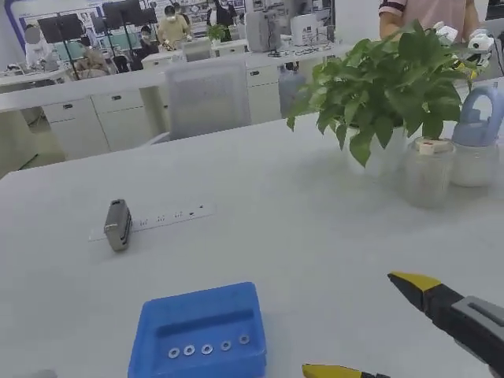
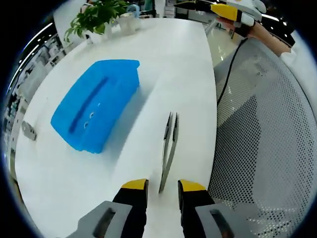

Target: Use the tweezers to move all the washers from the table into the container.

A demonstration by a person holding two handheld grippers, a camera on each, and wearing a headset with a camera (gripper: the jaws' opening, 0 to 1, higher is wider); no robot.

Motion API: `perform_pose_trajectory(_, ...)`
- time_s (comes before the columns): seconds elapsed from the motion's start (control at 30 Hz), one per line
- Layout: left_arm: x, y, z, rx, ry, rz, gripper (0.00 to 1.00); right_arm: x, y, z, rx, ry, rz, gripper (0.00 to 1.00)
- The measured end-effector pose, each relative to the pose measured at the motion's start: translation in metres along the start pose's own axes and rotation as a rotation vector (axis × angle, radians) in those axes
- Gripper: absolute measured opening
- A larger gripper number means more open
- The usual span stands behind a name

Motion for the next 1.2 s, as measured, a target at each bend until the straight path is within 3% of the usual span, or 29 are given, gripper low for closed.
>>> perform_pose_trajectory(0.03, -0.004, 0.0, -0.001, -0.025, 0.023, 0.03, 0.25, 0.0, 0.0, 0.0, -0.007, -0.006, -0.002, 0.8)
perform_pose_trajectory(0.17, -0.025, 0.009, -0.005, -0.15, 0.121, 0.218, 0.42, 0.0, -0.001, 0.001, -0.049, -0.027, -0.024, 0.8)
perform_pose_trajectory(0.2, -0.037, 0.014, -0.005, -0.2, 0.16, 0.313, 0.48, 0.001, -0.003, 0.0, -0.065, -0.028, -0.044, 0.8)
perform_pose_trajectory(0.23, -0.04, 0.015, -0.004, -0.207, 0.168, 0.337, 0.51, 0.001, -0.004, 0.001, -0.094, -0.041, -0.062, 0.81)
perform_pose_trajectory(0.37, -0.068, 0.019, -0.004, -0.253, 0.298, 0.501, 0.58, 0.001, -0.004, 0.001, -0.121, -0.053, -0.064, 0.81)
perform_pose_trajectory(0.4, -0.073, 0.02, -0.004, -0.282, 0.32, 0.532, 0.62, 0.002, -0.004, 0.001, -0.125, -0.052, -0.064, 0.82)
perform_pose_trajectory(0.43, -0.08, 0.02, -0.005, -0.323, 0.352, 0.59, 0.65, 0.002, -0.004, 0.001, -0.129, -0.051, -0.065, 0.82)
perform_pose_trajectory(0.5, -0.089, 0.021, -0.005, -0.397, 0.373, 0.671, 0.77, 0.003, -0.004, 0.001, -0.14, -0.051, -0.07, 0.82)
perform_pose_trajectory(0.53, -0.097, 0.022, -0.007, -0.445, 0.393, 0.742, 0.82, 0.004, -0.005, 0.001, -0.16, -0.055, -0.079, 0.82)
perform_pose_trajectory(0.67, -0.12, 0.013, -0.013, -0.563, 0.477, 0.92, 0.98, 0.005, -0.004, -0.002, -0.208, -0.056, -0.084, 0.84)
perform_pose_trajectory(0.87, -0.14, -0.003, -0.015, -0.674, 0.6, 1.158, 0.99, 0.006, -0.003, 0.0, -0.175, -0.061, -0.065, 0.85)
perform_pose_trajectory(0.93, -0.141, -0.006, -0.015, -0.707, 0.609, 1.19, 0.99, 0.005, -0.007, 0.005, -0.145, -0.083, -0.086, 0.85)
perform_pose_trajectory(1.1, -0.143, -0.007, -0.021, -0.682, 0.689, 1.19, 0.99, 0.005, -0.008, 0.006, -0.105, -0.082, -0.092, 0.81)
perform_pose_trajectory(1.17, -0.141, -0.009, -0.021, -0.666, 0.711, 1.162, 0.99, 0.006, -0.01, 0.003, -0.085, -0.069, -0.111, 0.76)
perform_pose_trajectory(1.2, -0.141, -0.01, -0.021, -0.667, 0.723, 1.151, 0.99, 0.006, -0.007, 0.002, -0.041, -0.066, -0.088, 0.74)
Point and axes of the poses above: the centre of the closed fingertips' face, and the gripper's own axes: x roughly forward along the fingers, z roughly to its right, y roughly out of its top, the point moved 5 cm from there along -x, roughly backward along the fingers, and after that the axes turned 6 degrees about -x, right-handed, at the moved point
